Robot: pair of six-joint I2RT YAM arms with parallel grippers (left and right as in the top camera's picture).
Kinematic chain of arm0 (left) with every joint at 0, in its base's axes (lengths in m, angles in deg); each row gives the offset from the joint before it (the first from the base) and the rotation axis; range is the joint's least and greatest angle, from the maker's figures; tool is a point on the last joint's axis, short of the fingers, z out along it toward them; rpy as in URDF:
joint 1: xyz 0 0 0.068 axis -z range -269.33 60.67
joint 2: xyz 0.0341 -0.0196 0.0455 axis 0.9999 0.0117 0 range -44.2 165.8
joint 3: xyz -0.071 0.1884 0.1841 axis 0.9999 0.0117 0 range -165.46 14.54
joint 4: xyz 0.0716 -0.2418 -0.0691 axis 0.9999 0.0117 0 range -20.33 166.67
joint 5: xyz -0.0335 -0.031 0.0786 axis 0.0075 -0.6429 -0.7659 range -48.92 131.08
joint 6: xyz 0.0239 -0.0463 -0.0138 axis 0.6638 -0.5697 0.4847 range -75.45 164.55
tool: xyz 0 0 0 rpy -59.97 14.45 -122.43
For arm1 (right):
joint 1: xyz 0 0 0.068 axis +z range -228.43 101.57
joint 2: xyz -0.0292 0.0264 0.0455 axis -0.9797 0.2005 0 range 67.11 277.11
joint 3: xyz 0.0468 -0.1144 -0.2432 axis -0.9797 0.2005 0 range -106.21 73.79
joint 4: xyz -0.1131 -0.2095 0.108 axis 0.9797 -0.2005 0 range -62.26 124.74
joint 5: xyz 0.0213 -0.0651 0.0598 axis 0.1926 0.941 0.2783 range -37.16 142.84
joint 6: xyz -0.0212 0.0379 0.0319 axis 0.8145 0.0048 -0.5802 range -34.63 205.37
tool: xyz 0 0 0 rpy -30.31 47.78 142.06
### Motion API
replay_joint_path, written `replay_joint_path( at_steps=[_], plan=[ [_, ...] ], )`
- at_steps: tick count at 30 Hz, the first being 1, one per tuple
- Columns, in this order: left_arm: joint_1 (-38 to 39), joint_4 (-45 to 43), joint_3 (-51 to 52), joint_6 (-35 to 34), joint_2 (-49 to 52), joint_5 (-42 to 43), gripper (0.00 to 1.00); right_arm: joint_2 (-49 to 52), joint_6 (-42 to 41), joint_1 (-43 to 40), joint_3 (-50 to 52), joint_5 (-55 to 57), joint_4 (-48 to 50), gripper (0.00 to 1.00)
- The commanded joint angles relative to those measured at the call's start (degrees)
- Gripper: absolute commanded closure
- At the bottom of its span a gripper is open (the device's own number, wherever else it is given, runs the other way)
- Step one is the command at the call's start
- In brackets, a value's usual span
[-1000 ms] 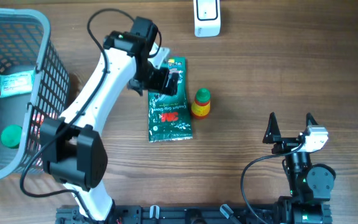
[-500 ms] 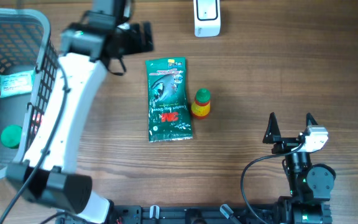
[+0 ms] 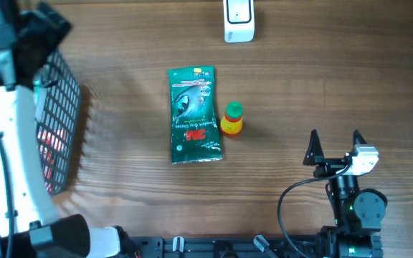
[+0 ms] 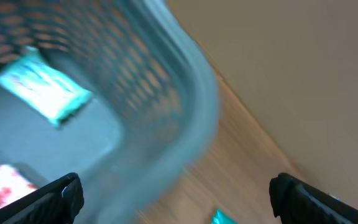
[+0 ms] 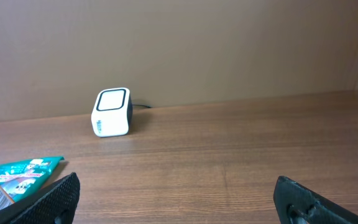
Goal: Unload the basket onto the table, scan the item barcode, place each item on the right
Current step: 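Release the pack and reach the left gripper back into the basket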
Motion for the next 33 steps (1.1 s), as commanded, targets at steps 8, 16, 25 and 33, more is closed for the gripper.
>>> replay_joint_path(
  at_steps=[8,16,25,33],
  plan=[
    [-16.06,6.32,-1.09,0.04,-2.01,-0.92,0.0,-0.31,0.98,-0.13,0.15,0.81,0.11,0.0],
    [-25.79,16.39,-0.92,7.58,-1.99,-6.84,0.0,-0.31,1.01,-0.13,0.15,0.81,0.11,0.0],
    [-28.5,18.78,3.45,9.31,-0.35,-13.75,0.0,-0.31,1.01,-0.13,0.15,0.81,0.11,0.0],
    [-28.52,13.42,14.97,11.78,4.2,-17.11,0.0,-0.31,1.01,-0.13,0.15,0.81,0.11,0.0]
  ],
)
